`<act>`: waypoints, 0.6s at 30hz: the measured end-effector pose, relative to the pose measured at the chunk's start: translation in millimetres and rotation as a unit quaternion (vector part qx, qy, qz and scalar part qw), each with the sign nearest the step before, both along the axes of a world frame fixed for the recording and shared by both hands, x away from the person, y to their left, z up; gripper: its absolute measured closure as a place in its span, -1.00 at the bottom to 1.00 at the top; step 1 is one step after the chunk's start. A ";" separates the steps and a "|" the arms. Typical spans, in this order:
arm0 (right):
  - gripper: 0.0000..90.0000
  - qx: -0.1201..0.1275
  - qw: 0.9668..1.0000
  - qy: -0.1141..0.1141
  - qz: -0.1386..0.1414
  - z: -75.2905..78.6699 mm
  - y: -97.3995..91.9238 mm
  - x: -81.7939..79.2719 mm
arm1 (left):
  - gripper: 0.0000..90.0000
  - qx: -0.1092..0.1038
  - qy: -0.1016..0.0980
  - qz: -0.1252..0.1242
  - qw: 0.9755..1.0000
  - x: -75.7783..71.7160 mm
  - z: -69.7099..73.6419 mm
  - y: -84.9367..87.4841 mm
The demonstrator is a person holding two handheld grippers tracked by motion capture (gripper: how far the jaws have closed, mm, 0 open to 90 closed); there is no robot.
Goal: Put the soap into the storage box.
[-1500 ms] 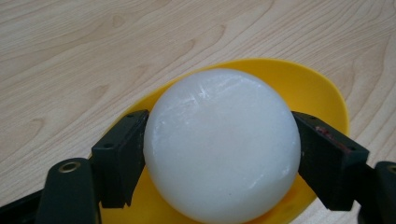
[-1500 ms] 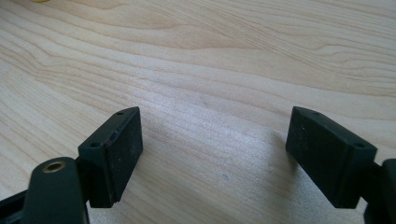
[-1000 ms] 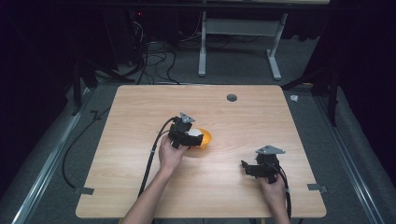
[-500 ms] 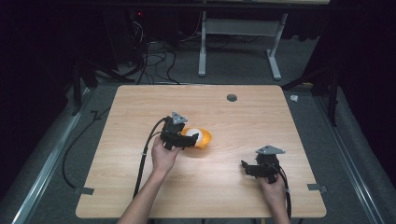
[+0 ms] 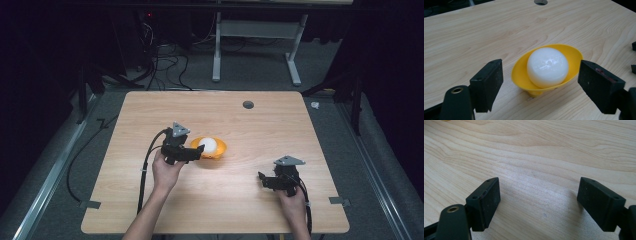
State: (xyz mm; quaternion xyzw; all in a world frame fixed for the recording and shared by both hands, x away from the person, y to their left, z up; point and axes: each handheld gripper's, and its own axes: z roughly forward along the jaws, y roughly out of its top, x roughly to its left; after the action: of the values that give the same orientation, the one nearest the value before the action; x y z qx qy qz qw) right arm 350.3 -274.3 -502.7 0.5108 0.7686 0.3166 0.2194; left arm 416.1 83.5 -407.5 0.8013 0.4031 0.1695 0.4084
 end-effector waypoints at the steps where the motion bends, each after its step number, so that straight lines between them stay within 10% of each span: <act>1: -0.57 0.000 1.000 0.000 0.000 0.0 0.0 0.0 | -0.53 0.000 -0.001 0.000 1.000 -1.3 1.0 1.6; 18: -0.57 -0.001 1.000 0.000 0.000 0.0 0.2 0.0 | -0.53 -0.009 -0.013 0.023 1.000 -20.6 8.1 32.1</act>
State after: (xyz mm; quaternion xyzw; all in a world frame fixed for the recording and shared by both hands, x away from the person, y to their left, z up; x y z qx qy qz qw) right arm 350.2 -274.2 -502.7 0.5105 0.7689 0.3161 0.2196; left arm 395.5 115.6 -399.4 0.7861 0.4173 0.1852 0.4166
